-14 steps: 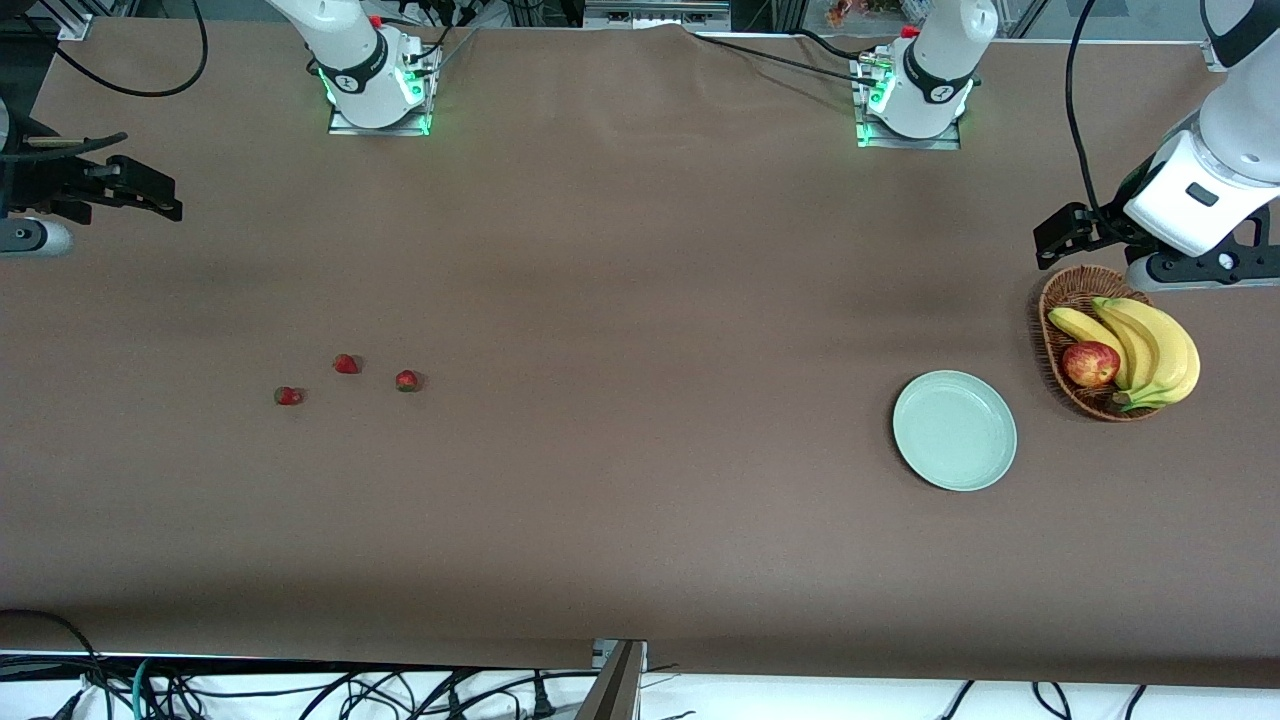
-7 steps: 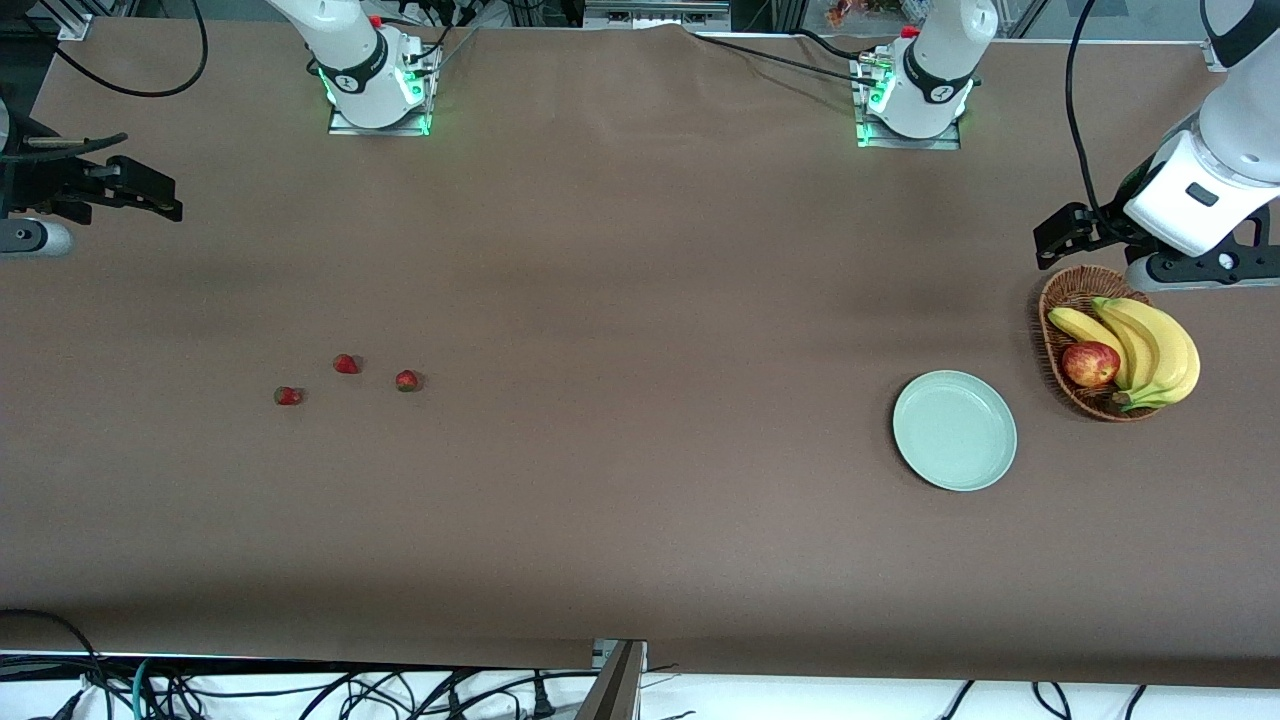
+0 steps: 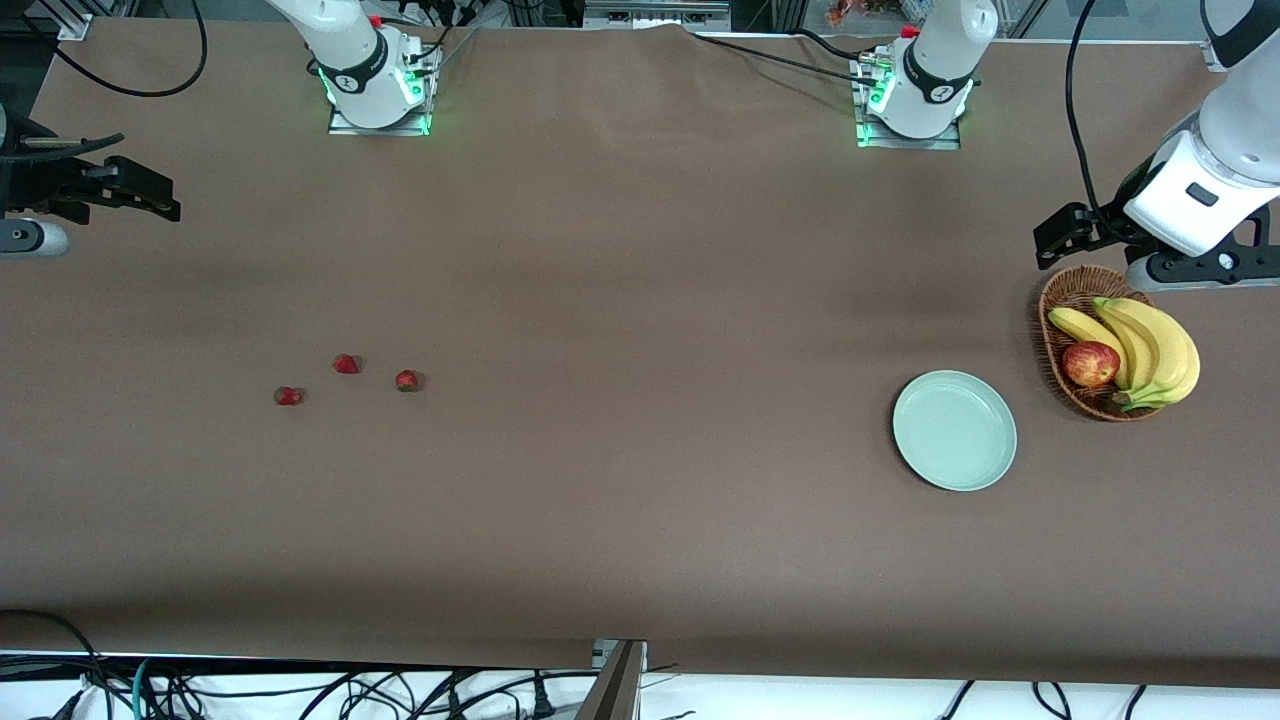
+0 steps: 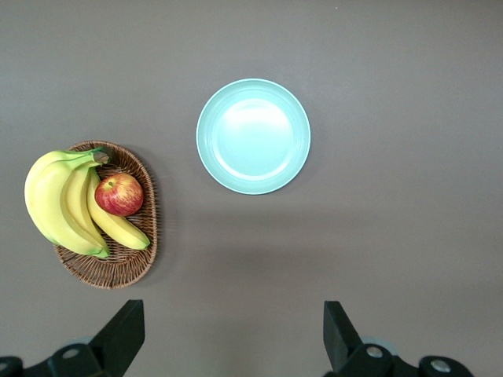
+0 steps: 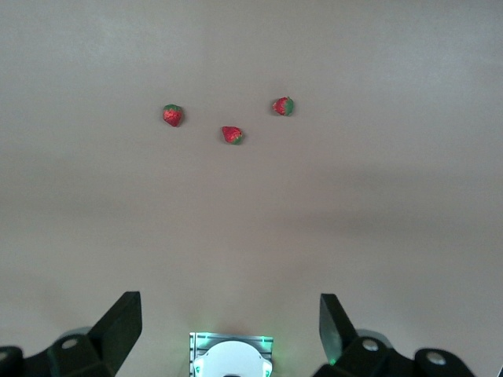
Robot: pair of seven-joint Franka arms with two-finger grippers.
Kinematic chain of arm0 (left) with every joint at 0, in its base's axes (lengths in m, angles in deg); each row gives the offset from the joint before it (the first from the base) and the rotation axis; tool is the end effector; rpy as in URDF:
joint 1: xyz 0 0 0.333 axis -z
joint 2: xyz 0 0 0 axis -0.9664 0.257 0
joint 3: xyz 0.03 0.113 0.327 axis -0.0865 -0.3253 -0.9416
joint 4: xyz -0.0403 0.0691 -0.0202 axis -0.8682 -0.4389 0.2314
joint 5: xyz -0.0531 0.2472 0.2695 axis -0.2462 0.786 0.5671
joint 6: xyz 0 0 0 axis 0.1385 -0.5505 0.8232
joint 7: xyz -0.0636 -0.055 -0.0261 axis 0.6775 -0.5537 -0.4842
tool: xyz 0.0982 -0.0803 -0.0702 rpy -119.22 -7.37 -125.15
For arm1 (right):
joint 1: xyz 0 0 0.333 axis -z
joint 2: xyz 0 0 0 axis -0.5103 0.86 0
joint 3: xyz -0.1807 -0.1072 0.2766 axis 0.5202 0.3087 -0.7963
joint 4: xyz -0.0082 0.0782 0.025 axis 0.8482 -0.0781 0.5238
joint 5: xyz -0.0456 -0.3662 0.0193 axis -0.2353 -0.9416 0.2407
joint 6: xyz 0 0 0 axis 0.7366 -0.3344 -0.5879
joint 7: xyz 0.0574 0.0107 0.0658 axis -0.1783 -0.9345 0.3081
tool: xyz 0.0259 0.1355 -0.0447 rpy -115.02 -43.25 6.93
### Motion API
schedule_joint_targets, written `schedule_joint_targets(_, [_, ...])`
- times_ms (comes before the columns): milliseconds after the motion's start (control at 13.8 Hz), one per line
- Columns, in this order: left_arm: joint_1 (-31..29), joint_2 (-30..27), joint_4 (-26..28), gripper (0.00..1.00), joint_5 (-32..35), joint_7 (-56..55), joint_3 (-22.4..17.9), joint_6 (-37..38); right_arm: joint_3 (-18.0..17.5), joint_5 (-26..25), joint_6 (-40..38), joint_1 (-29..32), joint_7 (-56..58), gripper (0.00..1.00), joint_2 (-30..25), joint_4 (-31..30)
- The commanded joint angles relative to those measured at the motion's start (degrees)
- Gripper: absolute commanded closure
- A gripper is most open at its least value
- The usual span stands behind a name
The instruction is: Collect all strawberries into plate
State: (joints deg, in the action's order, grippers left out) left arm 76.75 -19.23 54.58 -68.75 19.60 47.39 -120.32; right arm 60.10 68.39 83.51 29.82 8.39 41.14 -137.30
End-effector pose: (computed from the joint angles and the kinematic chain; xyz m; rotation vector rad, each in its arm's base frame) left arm 0.5290 -0.0441 0.5821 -3.0798 -0.0765 0.0769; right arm 0.5254 0.0026 0.6083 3.1044 0.0870 -0.2722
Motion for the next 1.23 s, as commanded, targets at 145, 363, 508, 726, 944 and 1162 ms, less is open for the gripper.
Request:
schedule_joint_targets(145, [0.03, 0.78, -1.65, 0.0, -1.32, 0.01, -0.28, 0.58, -0.19, 0.32, 1.72, 0.59, 0.71, 0.0, 0.47, 0.84])
schedule_joint_targets(363, [0.11, 0.78, -1.65, 0.0, -1.4, 0.01, -0.28, 0.58, -0.28, 0.75, 4.35, 0.42, 0.1, 0.0, 2.84, 0.75])
schedule_joint_targets(508, [0.11, 0.78, -1.65, 0.0, -1.4, 0.01, -0.28, 0.58, -0.63, 0.84, 6.29, -0.02, 0.09, 0.0, 5.03, 0.75])
schedule_joint_targets(726, [0.11, 0.78, -1.65, 0.0, -1.4, 0.01, -0.28, 0.5, -1.25, 0.93, 8.74, -2.04, 0.18, 0.0, 10.91, 0.75])
schedule_joint_targets(944, [0.2, 0.78, -1.65, 0.0, -1.4, -0.08, -0.28, 0.5, -1.25, 4.7, 11.48, -2.13, 0.8, 0.0, 17.24, 0.75])
schedule_joint_targets(1162, [0.29, 0.78, -1.65, 0.0, -1.4, -0.08, -0.28, 0.5, -1.25, 4.71, 17.0, -4.84, 0.01, 0.0, 21.91, -0.56])
